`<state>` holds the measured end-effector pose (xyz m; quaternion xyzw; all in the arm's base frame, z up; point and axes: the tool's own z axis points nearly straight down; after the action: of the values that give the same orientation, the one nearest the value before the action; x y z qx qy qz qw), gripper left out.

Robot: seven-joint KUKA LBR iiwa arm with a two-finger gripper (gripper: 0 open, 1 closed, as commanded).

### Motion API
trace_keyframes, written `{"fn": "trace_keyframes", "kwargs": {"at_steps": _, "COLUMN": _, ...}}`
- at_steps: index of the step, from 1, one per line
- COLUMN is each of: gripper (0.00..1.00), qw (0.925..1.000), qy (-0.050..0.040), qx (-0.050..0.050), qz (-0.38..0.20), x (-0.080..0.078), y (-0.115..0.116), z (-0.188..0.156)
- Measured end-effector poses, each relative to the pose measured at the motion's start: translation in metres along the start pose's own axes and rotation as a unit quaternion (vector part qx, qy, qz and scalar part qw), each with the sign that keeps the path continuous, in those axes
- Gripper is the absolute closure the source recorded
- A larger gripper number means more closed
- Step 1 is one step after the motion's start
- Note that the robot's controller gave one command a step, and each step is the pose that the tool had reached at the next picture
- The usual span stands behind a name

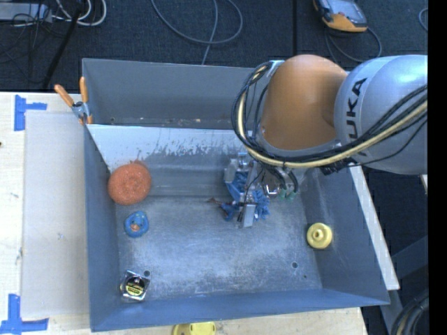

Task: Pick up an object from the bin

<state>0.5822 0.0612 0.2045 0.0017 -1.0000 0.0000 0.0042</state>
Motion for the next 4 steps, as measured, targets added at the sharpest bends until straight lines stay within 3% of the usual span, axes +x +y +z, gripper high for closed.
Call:
{"fn": "trace_keyframes", "kwargs": {"at_steps": 1, "gripper": 0.0, "qw": 1.0, "qy": -0.0013, "qx": 0.0, "qz": 0.0, "x": 0.0, "y": 0.0, "z": -0.002}}
{"fn": "trace_keyframes", "kwargs": {"at_steps": 2, "gripper": 0.0, "qw": 0.9993, "qy": -0.0027, "qx": 0.0, "qz": -0.039, "x": 0.006, "y": -0.003, "z": -0.011}}
{"fn": "trace_keyframes", "kwargs": {"at_steps": 3, "gripper": 0.0, "qw": 0.9964, "qy": -0.0057, "qx": 0.0, "qz": -0.085, "x": 0.001, "y": -0.01, "z": 0.0}}
{"fn": "trace_keyframes", "kwargs": {"at_steps": 4, "gripper": 0.0, "qw": 1.0, "qy": -0.0037, "qx": 0.0, "qz": 0.002, "x": 0.006, "y": -0.005, "z": 0.017}}
